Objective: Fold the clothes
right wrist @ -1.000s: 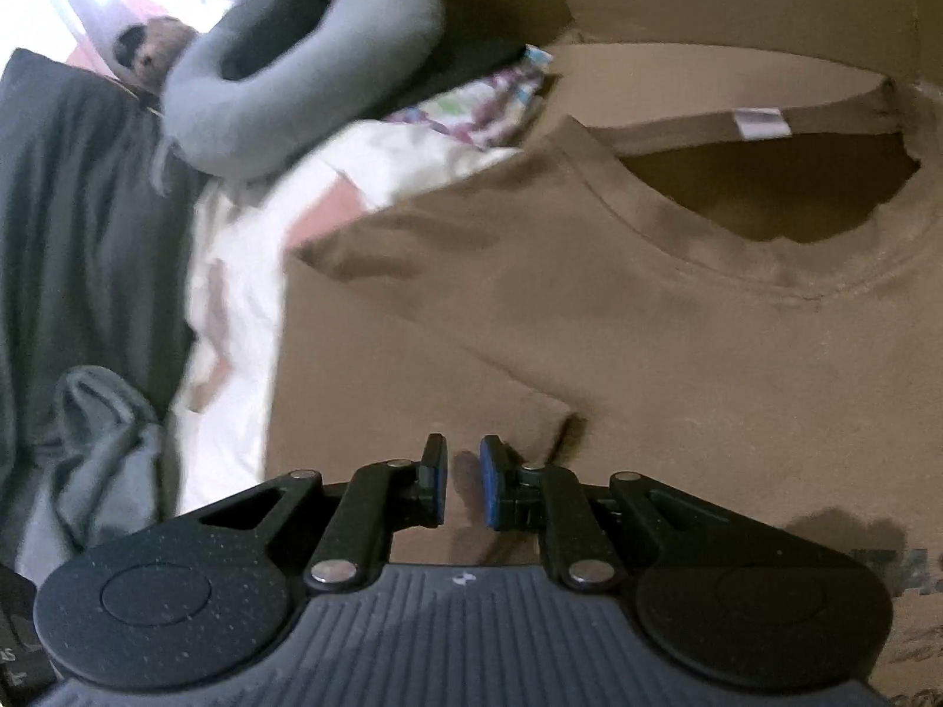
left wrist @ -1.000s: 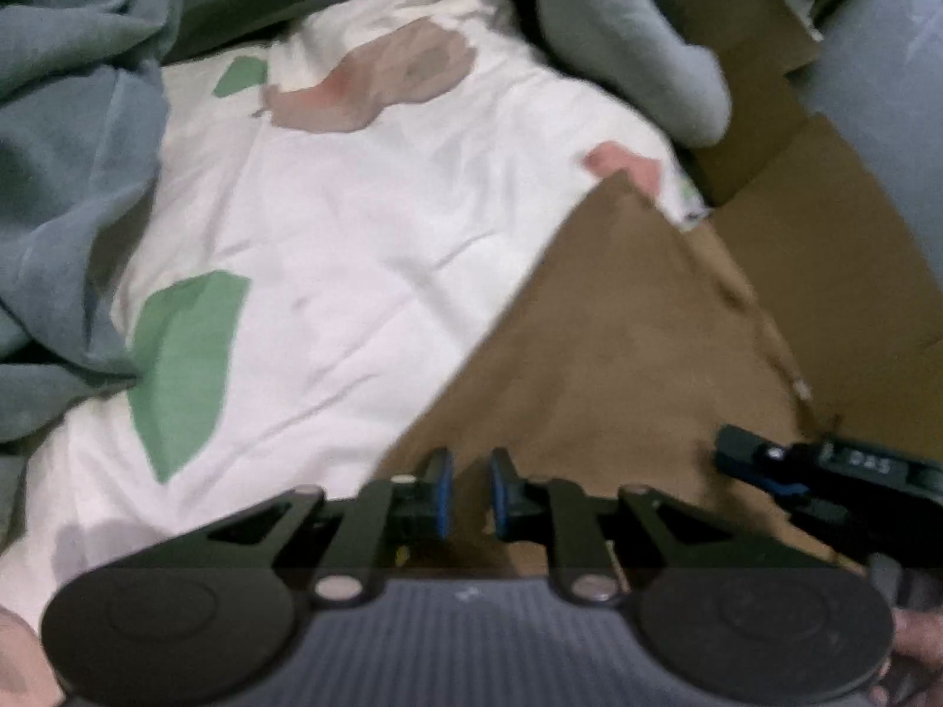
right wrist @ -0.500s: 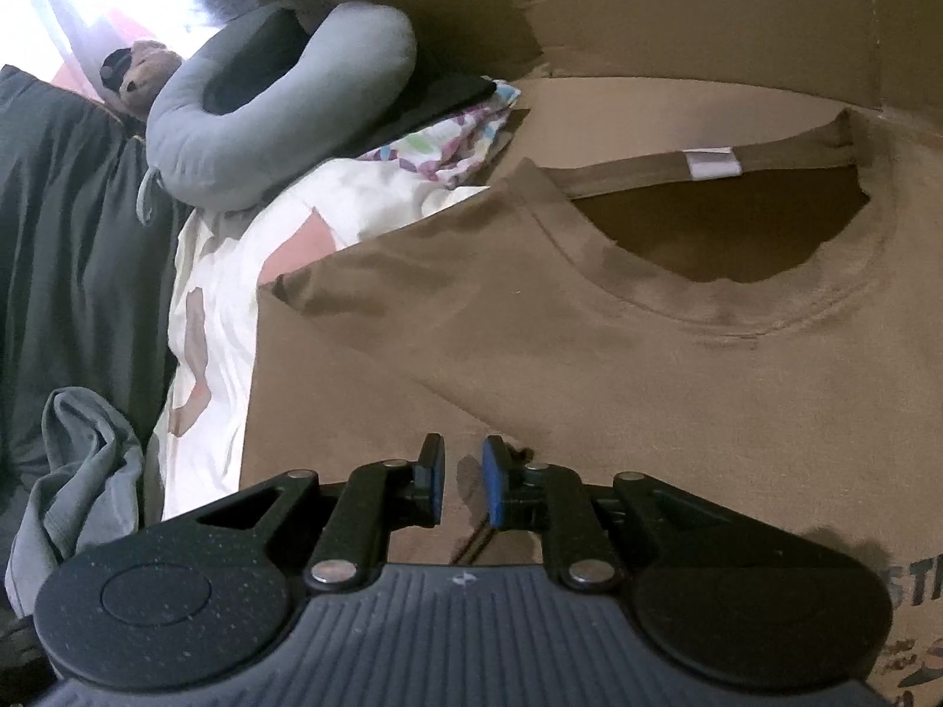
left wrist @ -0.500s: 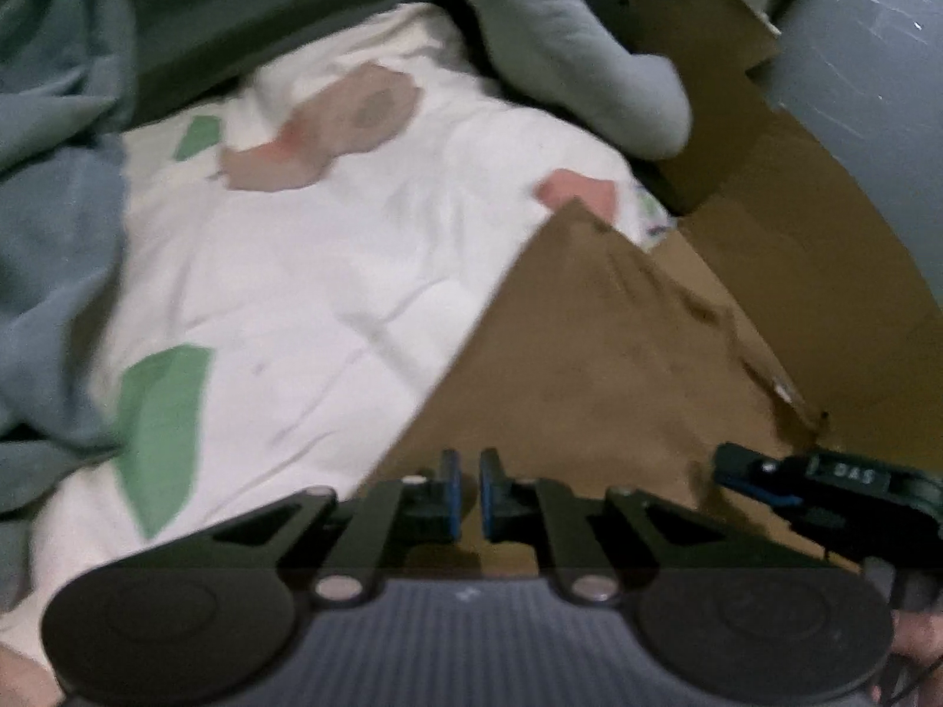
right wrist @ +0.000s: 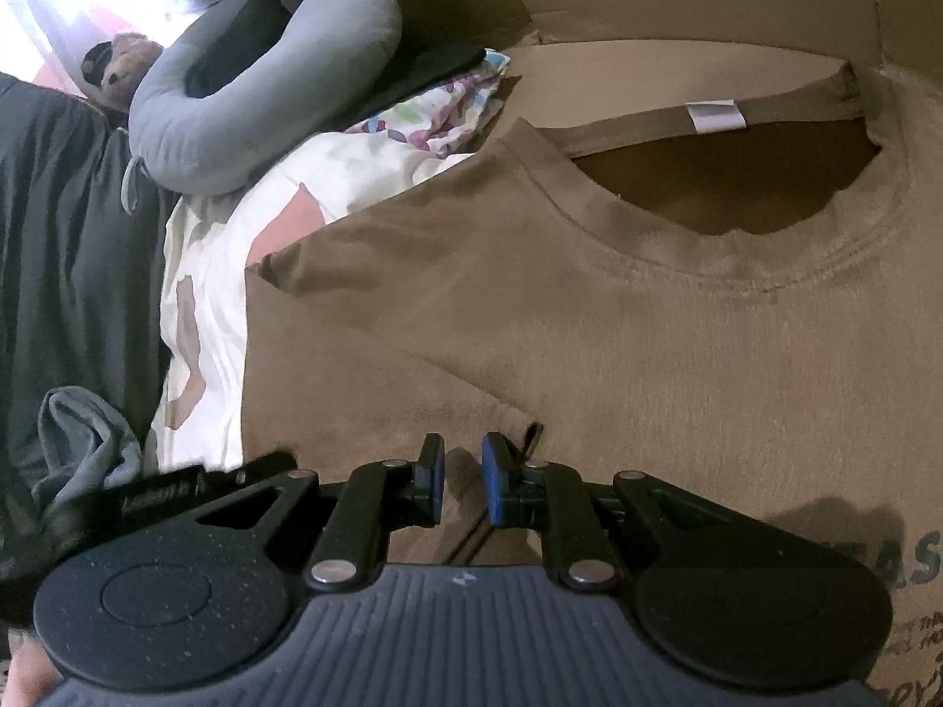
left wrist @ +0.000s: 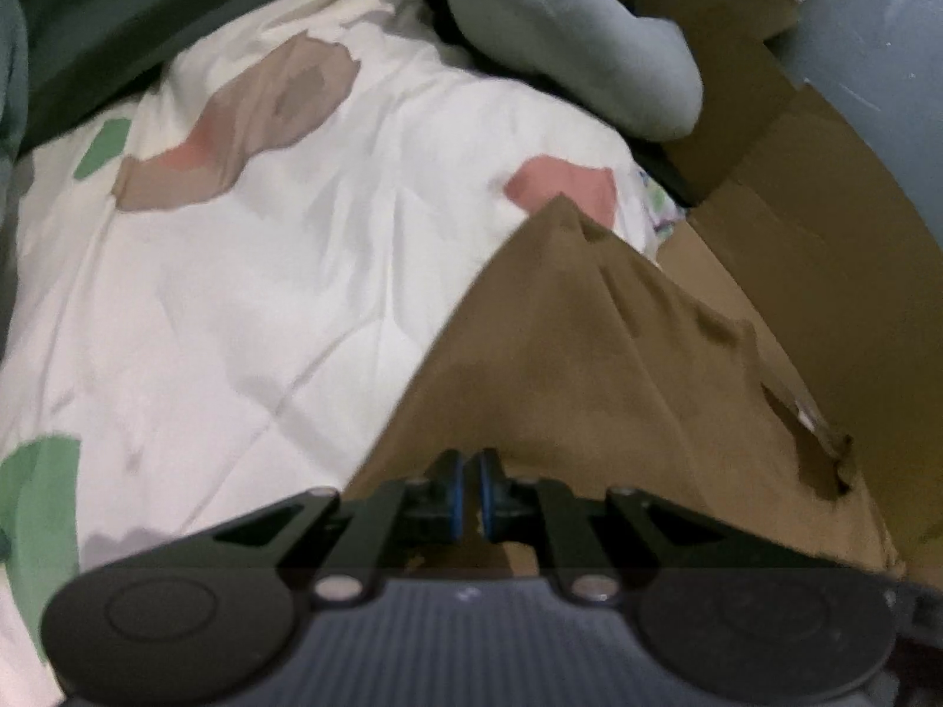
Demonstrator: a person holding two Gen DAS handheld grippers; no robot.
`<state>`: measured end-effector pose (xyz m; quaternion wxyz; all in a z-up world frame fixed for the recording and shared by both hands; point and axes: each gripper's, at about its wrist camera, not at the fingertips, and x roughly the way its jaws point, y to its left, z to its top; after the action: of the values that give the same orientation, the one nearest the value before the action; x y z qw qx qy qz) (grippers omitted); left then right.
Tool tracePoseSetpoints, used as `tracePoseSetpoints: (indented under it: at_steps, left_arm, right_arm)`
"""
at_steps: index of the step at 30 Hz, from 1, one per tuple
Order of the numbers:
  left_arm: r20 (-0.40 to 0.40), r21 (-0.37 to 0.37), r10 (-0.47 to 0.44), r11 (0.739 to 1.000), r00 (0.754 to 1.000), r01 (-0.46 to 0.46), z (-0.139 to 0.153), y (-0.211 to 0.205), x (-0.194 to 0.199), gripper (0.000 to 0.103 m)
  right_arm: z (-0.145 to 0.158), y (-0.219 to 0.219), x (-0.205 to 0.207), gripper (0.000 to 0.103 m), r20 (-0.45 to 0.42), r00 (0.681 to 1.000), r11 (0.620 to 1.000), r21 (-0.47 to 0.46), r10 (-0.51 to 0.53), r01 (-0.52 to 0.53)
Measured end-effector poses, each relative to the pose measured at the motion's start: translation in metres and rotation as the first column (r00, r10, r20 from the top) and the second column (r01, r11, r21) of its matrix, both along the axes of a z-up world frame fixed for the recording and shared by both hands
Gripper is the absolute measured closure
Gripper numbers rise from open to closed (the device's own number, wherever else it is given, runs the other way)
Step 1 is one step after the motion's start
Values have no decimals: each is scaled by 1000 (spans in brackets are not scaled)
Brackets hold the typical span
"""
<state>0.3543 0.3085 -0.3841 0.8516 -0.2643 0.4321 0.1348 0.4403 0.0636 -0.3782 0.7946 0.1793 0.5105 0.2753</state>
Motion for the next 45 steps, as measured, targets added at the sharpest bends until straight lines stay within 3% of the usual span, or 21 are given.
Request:
tracePoseSetpoints:
  at_steps: [6, 12, 15, 19, 27, 30, 33, 42, 44, 45]
  left_arm:
    - [13, -18, 36, 999, 999, -36, 20, 7, 11, 96]
    - [21, -8, 5, 1000, 1000, -5, 35, 6, 30, 91]
    - [-18, 9, -25, 1000, 1000, 25, 32, 9, 48, 87]
    - [-71, 22, -53, 998, 996, 55, 29, 15, 66, 87]
    - [-87, 69, -25, 997, 996, 31, 44, 35, 80, 85]
    - [-94, 49, -21, 998, 995, 26, 56, 40, 74, 84]
    - [-95, 42, -26, 999, 995, 30, 72, 42, 66, 75]
    - [-150, 62, -99, 992, 984, 109, 120, 20, 34, 58]
    - [-151, 62, -124, 989, 981, 135, 134, 12, 23, 45]
    - [-154, 60, -135, 988, 979, 146, 141, 8, 17, 44]
  right_arm:
    - [10, -11, -8, 89, 21, 999, 999, -15, 31, -31]
    - [28, -39, -30, 88, 60, 990, 989, -89, 127, -121]
    - [37, -54, -43, 84, 78, 980, 977, -131, 181, -170]
    - [46, -91, -62, 84, 75, 984, 975, -166, 160, -146]
    - [66, -158, -91, 83, 74, 992, 969, -231, 107, -87]
    - [79, -176, -96, 76, 76, 994, 970, -237, 82, -62]
    - [92, -194, -101, 69, 77, 995, 969, -243, 58, -37]
    - [140, -241, -121, 69, 92, 996, 965, -260, -7, 31]
    - [153, -249, -127, 68, 99, 995, 964, -263, -19, 45]
    - [160, -254, -129, 66, 102, 994, 963, -265, -25, 51]
